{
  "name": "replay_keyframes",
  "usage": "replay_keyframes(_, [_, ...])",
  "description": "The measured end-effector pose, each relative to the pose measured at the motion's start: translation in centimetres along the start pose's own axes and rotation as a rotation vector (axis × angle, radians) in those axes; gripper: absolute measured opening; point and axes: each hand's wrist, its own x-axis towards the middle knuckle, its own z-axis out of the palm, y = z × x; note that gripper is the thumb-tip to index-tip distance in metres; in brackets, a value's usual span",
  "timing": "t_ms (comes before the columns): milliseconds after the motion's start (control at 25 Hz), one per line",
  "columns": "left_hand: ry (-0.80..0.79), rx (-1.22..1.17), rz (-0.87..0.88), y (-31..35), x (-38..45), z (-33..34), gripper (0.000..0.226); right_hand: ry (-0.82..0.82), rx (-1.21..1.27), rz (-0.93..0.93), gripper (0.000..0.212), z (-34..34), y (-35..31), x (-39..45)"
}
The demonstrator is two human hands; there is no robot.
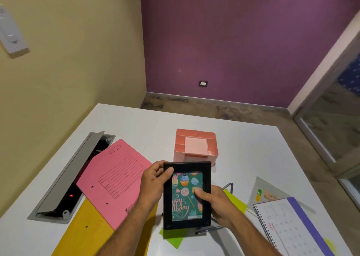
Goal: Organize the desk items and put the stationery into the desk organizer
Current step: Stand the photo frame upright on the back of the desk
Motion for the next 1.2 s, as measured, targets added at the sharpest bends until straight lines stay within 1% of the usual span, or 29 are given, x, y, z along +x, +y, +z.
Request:
replay_keyframes(200, [-0.069,0.101,0.034,-0.8,0.7,3.8,0.009,0.116,-0.007,-0.065,0.038,-3.8,0.5,-1.6])
replay_keyframes(320, [-0.138,0.123,0.030,-1.1,1.8,6.9,0.007,0.248,0.023,-0.114,0.033,-6.7,0.7,-2.5])
replay_keyframes(440, [-0.174,0.166,0.013,-1.5,3.3,11.0,0.015,0.403,0.072,-0.166,0.031,-10.5,0.6,-3.0])
replay_keyframes(480, [-0.186,0.196,0.014,-1.8,3.8,12.4,0.016,0.444,0.099,-0.190,0.031,-11.8,0.3,-3.2])
replay_keyframes(560, [-0.213,0.296,0.050,-3.2,5.1,14.9,0.010,0.512,0.145,-0.244,0.032,-14.5,-0.5,-3.5])
replay_keyframes(600, [-0.234,0.370,0.075,-4.0,5.8,15.9,0.005,0.538,0.166,-0.276,0.030,-15.9,-0.9,-3.6])
replay_keyframes(640, [-0.266,0.454,0.098,-5.0,6.5,17.0,0.005,0.563,0.187,-0.303,0.030,-17.6,-1.3,-3.7])
replay_keyframes(680, [-0.302,0.549,0.127,-5.9,7.2,18.0,0.009,0.583,0.195,-0.328,0.035,-19.3,-1.7,-3.6])
replay_keyframes(760, [-0.364,0.717,0.200,-7.6,8.8,19.8,0.018,0.627,0.168,-0.365,0.071,-22.8,-2.8,-3.0])
replay_keyframes(800, [-0.391,0.775,0.225,-8.4,9.5,20.7,0.022,0.643,0.149,-0.368,0.085,-24.4,-3.3,-2.5])
replay_keyframes(840, [-0.412,0.821,0.238,-9.1,10.3,21.7,0.027,0.650,0.141,-0.377,0.091,-26.2,-3.8,-1.9])
replay_keyframes(920, [-0.439,0.900,0.256,-10.6,11.8,23.5,0.036,0.659,0.154,-0.405,0.089,-29.2,-5.1,-0.5])
replay_keyframes(1040, [-0.446,1.021,0.314,-13.0,14.2,26.2,0.049,0.660,0.196,-0.436,0.074,-33.5,-6.8,2.5])
replay_keyframes(1080, [-0.443,1.061,0.344,-13.6,15.1,27.0,0.052,0.662,0.194,-0.442,0.077,-34.9,-7.3,3.6])
replay_keyframes(1160, [-0.446,1.137,0.359,-15.0,17.0,28.4,0.060,0.671,0.193,-0.431,0.088,-37.3,-8.0,5.8])
replay_keyframes(1200, [-0.454,1.190,0.358,-15.8,17.9,29.1,0.064,0.670,0.200,-0.420,0.091,-38.4,-8.2,6.9])
